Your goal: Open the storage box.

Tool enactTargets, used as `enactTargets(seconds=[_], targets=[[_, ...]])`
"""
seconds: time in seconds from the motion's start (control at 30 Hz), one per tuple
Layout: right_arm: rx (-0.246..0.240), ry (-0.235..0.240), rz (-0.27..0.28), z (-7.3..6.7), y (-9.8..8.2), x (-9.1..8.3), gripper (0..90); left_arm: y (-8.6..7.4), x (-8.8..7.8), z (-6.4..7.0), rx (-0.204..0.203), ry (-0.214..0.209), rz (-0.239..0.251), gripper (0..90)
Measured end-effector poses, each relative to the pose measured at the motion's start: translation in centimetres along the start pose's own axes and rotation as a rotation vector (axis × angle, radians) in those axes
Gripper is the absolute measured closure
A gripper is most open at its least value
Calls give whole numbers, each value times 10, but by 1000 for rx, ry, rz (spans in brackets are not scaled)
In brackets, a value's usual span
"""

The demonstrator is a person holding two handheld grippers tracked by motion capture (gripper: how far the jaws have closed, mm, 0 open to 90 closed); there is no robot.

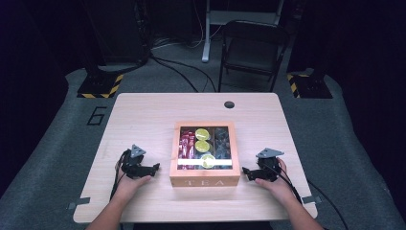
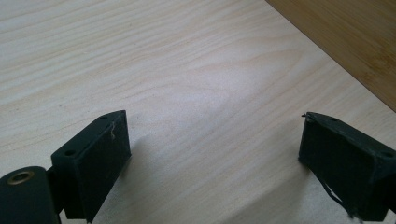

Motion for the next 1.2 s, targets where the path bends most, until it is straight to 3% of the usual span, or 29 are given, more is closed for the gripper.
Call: enactTargets(seconds=[0.57,0.77,0.9,1.03,1.2], targets=[[26,-14,1,-1,0,-1,130,0,0,0,-2,3,-5,93],[13,-12,4,1,1,-1,150,-1,-2,0,0,1,2,128],[15,-20,-36,2,0,-5,258,0,-7,-2,-42,-12,11,188],[30,-17,-62,3,1,-8,335,1,-11,-1,-41,-3,-20,265],[23,35,-79,1,3,-14,378,7,-17,12,-32,-26,-33,313]])
Point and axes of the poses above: each handheld gripper's, and its own axes: x roughly forward along the jaws, y roughly out of its top, z roughly to its right, the point moved 10 cm from there along x, roughly forward along the jaws, and after that the axes turned 14 degrees about -y, right-handed, at the moved point
